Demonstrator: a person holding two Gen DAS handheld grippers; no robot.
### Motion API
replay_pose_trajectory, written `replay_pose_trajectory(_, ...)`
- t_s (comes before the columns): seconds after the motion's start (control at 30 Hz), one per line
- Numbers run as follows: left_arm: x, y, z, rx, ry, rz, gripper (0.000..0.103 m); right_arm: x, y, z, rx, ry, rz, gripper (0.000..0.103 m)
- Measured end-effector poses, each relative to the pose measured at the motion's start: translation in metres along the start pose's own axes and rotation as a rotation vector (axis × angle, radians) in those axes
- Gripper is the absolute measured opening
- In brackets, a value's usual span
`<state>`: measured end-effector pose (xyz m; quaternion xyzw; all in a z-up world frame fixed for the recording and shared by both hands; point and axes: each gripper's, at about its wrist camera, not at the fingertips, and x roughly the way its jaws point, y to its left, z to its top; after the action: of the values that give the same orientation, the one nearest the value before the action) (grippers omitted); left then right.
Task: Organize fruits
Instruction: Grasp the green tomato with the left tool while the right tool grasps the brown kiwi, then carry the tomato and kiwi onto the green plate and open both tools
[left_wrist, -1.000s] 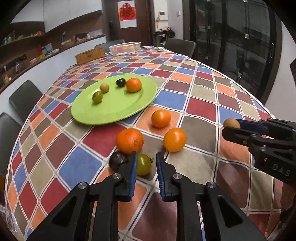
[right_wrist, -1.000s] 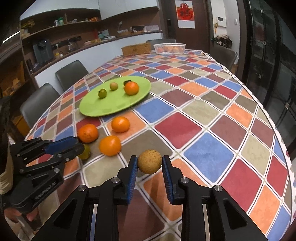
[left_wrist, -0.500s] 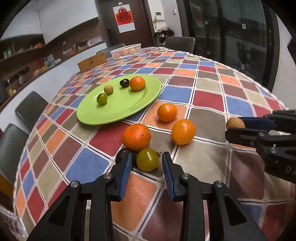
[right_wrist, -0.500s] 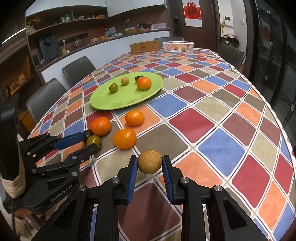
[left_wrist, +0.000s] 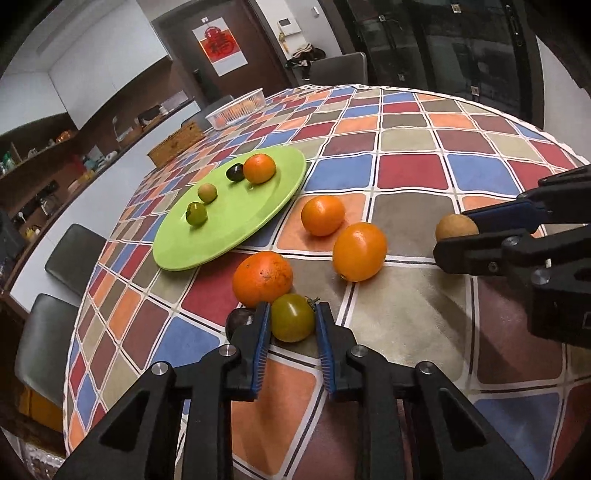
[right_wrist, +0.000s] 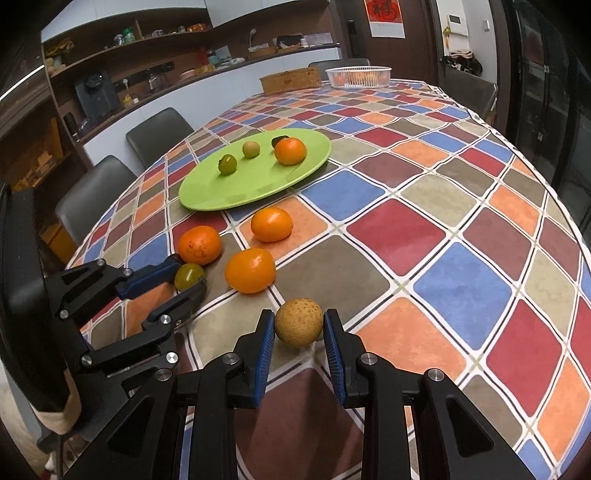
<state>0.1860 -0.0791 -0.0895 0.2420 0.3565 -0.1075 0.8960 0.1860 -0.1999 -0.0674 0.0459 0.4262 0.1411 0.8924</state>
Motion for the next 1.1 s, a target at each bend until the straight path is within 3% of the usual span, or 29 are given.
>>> replay_pose_trajectory(0.17,-0.007,0.007,0.000,-0.037,-0.022,-0.030,0.024,-0.002,0.003,0.001,-0.008,-0.003,0.005,0.028)
replay_pose_trajectory(0.57,-0.037,0.052,0.009,-0.286,-0.091,-0.189,0.024,-0.020,0.018,0.017,-0.049,-0.064,0.028,0.028)
replay_pose_trajectory(1.1,-0.019,0.111,0.041,-0.333,-0.147,-0.195,0.024,0.005,0.046,0.090,-0.117,-0.100,0.098,0.028)
